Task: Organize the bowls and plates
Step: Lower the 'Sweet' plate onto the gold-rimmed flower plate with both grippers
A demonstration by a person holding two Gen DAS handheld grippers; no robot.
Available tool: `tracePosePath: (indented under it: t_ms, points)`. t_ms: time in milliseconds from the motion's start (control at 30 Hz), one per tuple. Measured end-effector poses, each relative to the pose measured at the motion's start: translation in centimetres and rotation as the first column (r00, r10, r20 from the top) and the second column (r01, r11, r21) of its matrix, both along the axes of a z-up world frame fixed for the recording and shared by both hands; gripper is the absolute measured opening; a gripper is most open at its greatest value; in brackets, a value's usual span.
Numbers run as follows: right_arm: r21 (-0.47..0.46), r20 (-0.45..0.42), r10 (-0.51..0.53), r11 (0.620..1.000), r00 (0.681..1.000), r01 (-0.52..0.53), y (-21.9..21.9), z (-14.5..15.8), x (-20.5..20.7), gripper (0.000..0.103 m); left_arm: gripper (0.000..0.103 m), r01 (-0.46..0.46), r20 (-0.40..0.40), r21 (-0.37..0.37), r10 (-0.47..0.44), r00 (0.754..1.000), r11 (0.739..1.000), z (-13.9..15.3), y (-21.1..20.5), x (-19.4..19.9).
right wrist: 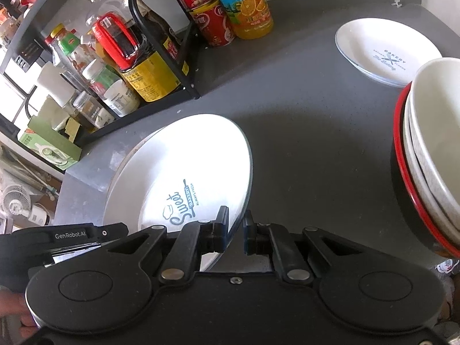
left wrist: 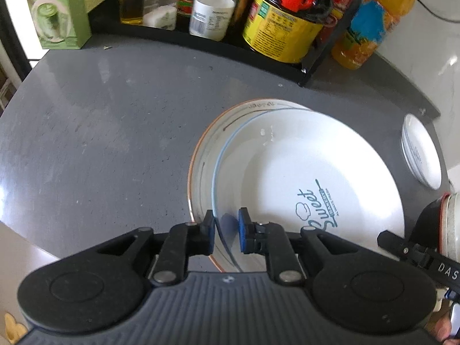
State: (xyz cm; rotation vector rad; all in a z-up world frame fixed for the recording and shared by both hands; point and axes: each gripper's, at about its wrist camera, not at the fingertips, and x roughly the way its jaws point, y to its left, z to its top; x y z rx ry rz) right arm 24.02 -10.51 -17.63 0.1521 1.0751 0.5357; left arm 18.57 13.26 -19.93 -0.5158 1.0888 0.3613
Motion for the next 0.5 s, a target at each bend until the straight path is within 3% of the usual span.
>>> tracePosePath:
  t_ms: [233,300,433,500]
  points:
    - [-0.004,-0.01,-0.013,1.0,1.0,0.013,0.0,-0.3,0.1,0.007,0.018,0.043,-0.081,-0.014,-0.044,0.996,0.999,0.3,0.0,1.3]
    - [0.004,-0.01,-0.016,1.0,1.0,0.016,-0.1,-0.3,0.2,0.007,0.02,0.056,-0.09,0.019,-0.054,0.994,0.998,0.7,-0.1,1.4]
    - [0.005,-0.012,-0.023,1.0,1.0,0.023,-0.2,-0.4,0.3,0.007,0.039,0.085,-0.095,0.091,-0.076,0.993,0.992,1.5,-0.3,1.8]
    - [0.0,-0.014,-0.027,1.0,1.0,0.027,-0.1,-0.5,0.4,0.007,0.041,0.075,-0.097,0.107,-0.065,0.993,0.991,1.5,0.1,2.0]
